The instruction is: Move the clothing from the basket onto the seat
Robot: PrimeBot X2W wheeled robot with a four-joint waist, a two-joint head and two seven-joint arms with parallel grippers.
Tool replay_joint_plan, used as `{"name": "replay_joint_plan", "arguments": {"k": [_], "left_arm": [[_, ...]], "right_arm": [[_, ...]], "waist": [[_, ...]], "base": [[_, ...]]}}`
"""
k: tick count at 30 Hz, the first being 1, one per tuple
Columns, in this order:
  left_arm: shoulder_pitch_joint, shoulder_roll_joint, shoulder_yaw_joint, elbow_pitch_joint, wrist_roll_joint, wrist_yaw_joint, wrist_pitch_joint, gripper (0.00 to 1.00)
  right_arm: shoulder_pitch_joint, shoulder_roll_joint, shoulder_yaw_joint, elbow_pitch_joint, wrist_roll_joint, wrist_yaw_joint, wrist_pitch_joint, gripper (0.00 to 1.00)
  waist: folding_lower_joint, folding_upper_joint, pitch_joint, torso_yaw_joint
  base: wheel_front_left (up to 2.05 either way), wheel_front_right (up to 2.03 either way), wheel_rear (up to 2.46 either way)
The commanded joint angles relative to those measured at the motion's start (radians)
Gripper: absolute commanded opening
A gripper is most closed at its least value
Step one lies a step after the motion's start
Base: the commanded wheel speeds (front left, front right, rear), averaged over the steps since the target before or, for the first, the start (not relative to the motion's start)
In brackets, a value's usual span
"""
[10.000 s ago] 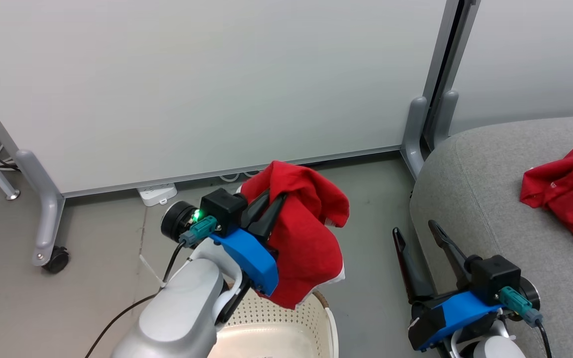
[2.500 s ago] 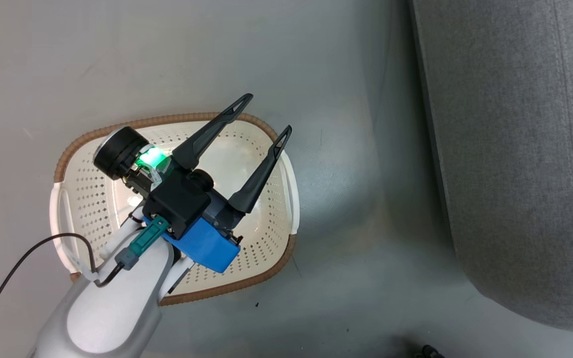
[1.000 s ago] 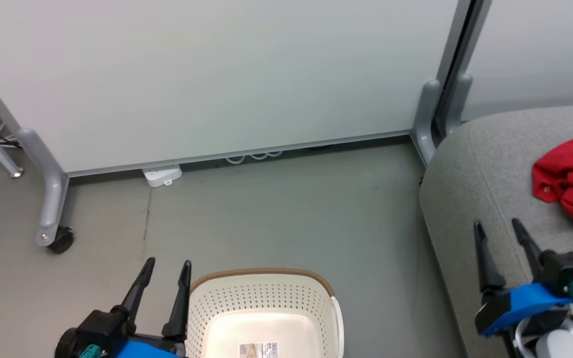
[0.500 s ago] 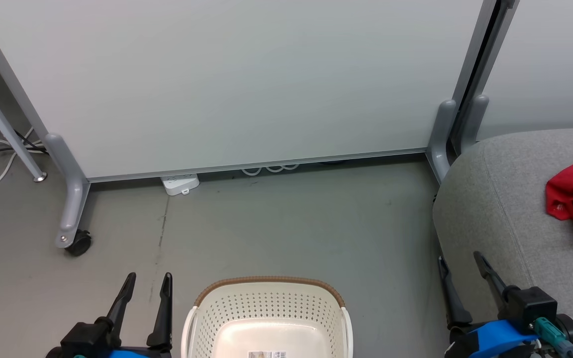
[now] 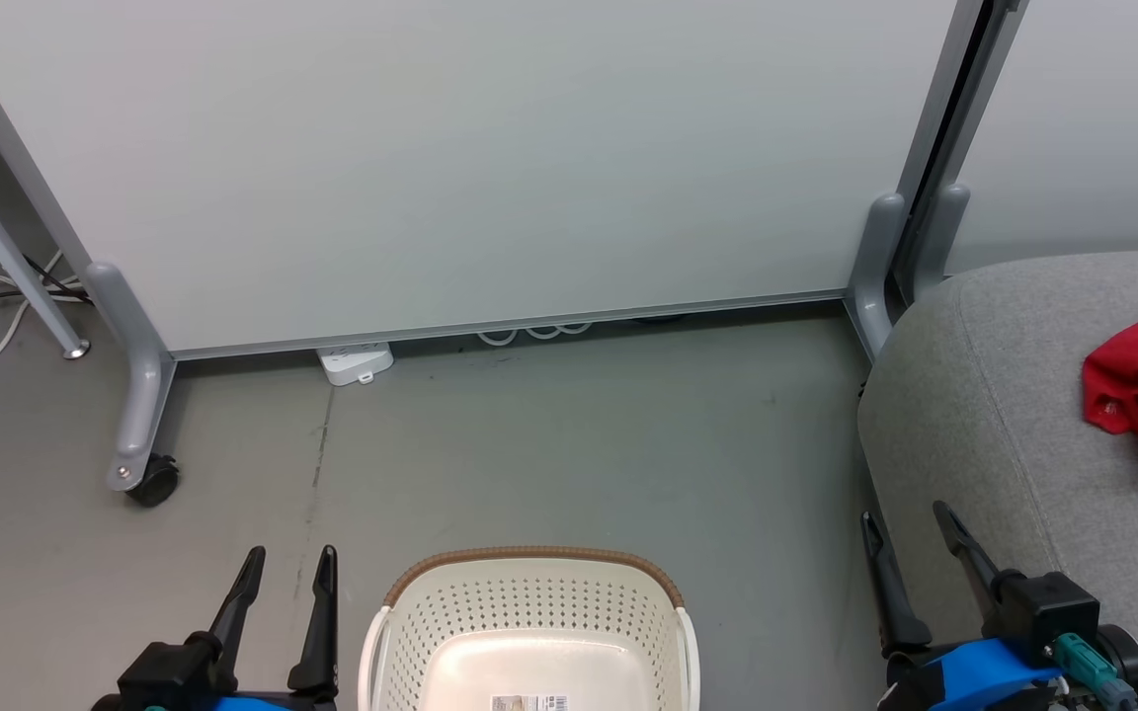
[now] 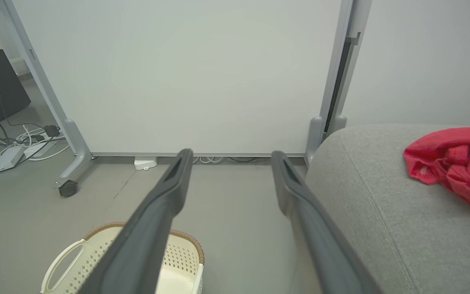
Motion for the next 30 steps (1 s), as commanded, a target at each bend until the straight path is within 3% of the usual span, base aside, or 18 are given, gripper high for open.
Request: {"name": "replay_joint_plan", "arguments": {"k": [1, 7, 8, 14, 30], "left_arm": [[-0.011, 0.0, 0.004, 0.003, 0.002, -0.004, -0.003, 1.0], [-0.018, -0.001, -0.001, 0.012, -0.005, -0.004, -0.003, 1.0], [-0.004, -0.002, -0.002, 0.015, -0.003, 0.0, 0.0, 0.0], [0.026, -0.018, -0.003, 0.065, -0.011, 0.0, 0.004, 0.0], [0.004, -0.018, 0.037, 0.039, -0.302, -0.001, 0.083, 0.0]], "right_arm": [[0.01, 0.004, 0.001, -0.004, 0.0, -0.001, 0.0, 1.0], [0.001, 0.005, 0.006, 0.0, 0.012, -0.001, 0.004, 1.0], [0.0, 0.001, 0.004, 0.004, 0.006, 0.0, 0.005, 0.0], [0.013, 0.001, 0.002, 0.059, 0.014, 0.0, 0.012, 0.0], [-0.015, 0.002, -0.024, 0.061, 0.345, 0.0, 0.058, 0.0]], "waist": [[0.0, -0.0001, 0.0, -0.001], [0.0, -0.0001, 0.001, -0.005], [0.0001, -0.0001, 0.001, -0.005], [0.0, -0.0001, 0.001, -0.006], [0.0, -0.0001, 0.001, -0.011]], "base": [[0.0, 0.0, 0.0], [0.0, 0.0, 0.0], [0.0, 0.0, 0.0], [0.0, 0.0, 0.0], [0.0, 0.0, 0.0]]}}
